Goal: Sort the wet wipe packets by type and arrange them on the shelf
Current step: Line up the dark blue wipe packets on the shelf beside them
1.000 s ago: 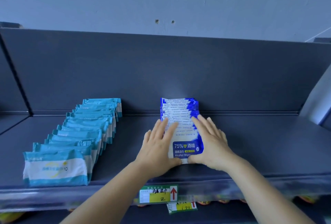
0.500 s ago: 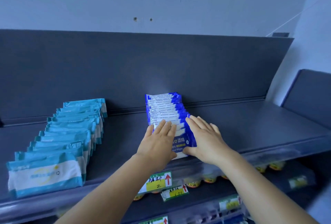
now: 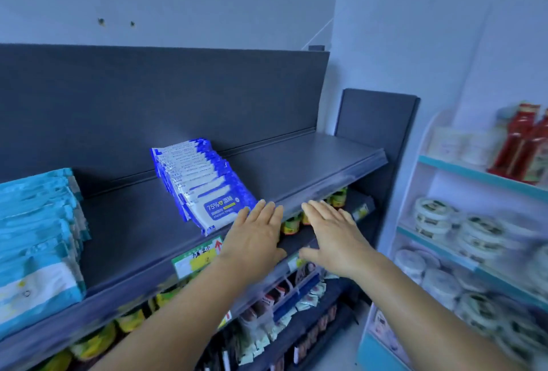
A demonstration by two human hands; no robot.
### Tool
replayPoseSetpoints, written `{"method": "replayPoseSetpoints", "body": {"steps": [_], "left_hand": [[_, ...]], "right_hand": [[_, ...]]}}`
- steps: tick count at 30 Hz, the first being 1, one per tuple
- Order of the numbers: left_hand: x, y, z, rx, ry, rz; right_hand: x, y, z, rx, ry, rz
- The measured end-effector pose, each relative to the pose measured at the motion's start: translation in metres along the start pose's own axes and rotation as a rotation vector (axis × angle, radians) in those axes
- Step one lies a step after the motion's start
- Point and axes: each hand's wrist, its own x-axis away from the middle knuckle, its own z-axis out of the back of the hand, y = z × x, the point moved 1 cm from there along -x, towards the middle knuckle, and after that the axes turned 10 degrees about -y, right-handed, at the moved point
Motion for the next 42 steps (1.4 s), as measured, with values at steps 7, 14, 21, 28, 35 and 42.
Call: {"method": "replayPoseSetpoints", "body": {"steps": [7, 14, 21, 28, 35, 42], "left_hand": [[0.011, 0.08, -0.019, 0.042, -0.022, -0.239], [0.013, 0.173, -0.035, 0.044, -0.07, -0.437], [0.013, 0.29, -0.053, 0.054, -0.116, -0.608], [0.019, 0.425, -0.084, 0.094, -0.226, -0.71], [0.021, 0.55, -0.125, 0.089, -0.302, -0.762], [0.022, 0.63, -0.188, 0.042, -0.409, -0.808]], "right_hand": [[0.093, 0.049, -0.02, -0.025, -0.058, -0.227], [0.18, 0.107, -0.043, -0.09, -0.051, -0.446], [0.275, 0.18, -0.073, -0.115, -0.06, -0.638], [0.377, 0.27, -0.106, -0.149, -0.118, -0.745], [0.459, 0.359, -0.152, -0.241, -0.181, -0.862], [0.517, 0.415, -0.213, -0.328, -0.214, -0.948]]}}
